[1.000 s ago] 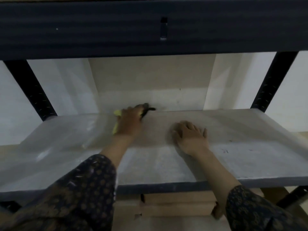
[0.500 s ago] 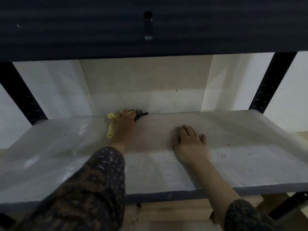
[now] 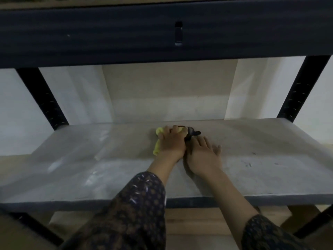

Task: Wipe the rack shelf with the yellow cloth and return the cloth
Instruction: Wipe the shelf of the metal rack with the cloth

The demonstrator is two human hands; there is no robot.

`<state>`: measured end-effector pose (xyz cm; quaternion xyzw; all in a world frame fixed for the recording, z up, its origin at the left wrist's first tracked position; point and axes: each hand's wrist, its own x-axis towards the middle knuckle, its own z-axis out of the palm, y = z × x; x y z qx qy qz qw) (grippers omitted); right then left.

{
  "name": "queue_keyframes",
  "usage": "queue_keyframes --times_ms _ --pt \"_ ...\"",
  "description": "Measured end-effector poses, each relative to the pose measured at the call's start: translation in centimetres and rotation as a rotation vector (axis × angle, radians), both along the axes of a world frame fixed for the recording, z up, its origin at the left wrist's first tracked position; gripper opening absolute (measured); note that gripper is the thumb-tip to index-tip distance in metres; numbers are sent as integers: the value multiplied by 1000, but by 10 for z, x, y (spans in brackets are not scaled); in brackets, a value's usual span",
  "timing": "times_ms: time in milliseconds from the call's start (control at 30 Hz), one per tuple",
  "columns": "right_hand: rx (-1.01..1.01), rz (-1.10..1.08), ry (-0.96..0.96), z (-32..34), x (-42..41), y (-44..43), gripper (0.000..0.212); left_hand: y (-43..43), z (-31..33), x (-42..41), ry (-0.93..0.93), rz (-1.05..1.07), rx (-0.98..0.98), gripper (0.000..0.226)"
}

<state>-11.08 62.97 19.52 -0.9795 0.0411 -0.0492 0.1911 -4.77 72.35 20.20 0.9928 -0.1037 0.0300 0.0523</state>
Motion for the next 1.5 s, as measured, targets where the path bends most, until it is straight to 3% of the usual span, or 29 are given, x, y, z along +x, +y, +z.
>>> queue_keyframes --times_ms 100,333,400,500,600,700,867,1000,1067,1233,1367,1500 --pt "-43 16 -6 -5 -4 -2 53 45 -5 -5 -125 97 45 43" --pt "-41 3 7 -2 -6 -1 53 172 17 -30 -4 559 193 47" --pt "-40 -14 14 2 -9 0 56 153 26 -32 -45 508 173 50" --pt "-28 6 36 7 -18 11 59 83 33 -42 -135 228 24 34" --pt "4 -66 52 2 -28 18 61 23 21 -74 -57 17 -19 39" --pt "-16 -92 67 0 -35 11 55 37 3 -79 -101 38 9 50" --pt "-30 -49 93 9 -34 0 48 123 2 -66 -147 308 124 43" --pt "-7 -108 22 12 -43 -24 47 151 14 -68 -62 487 207 46" --pt "-3 -136 2 14 -48 -44 49 123 17 -64 -83 437 142 48" --pt "-18 -197 -39 18 -63 -85 56 -29 16 -97 -245 -71 -143 38" --pt "-10 -213 -42 11 -69 -99 51 -87 5 -124 -127 -79 -52 41" --pt "-40 -171 -23 2 -76 -104 52 -42 -3 -112 -204 -10 -37 37"
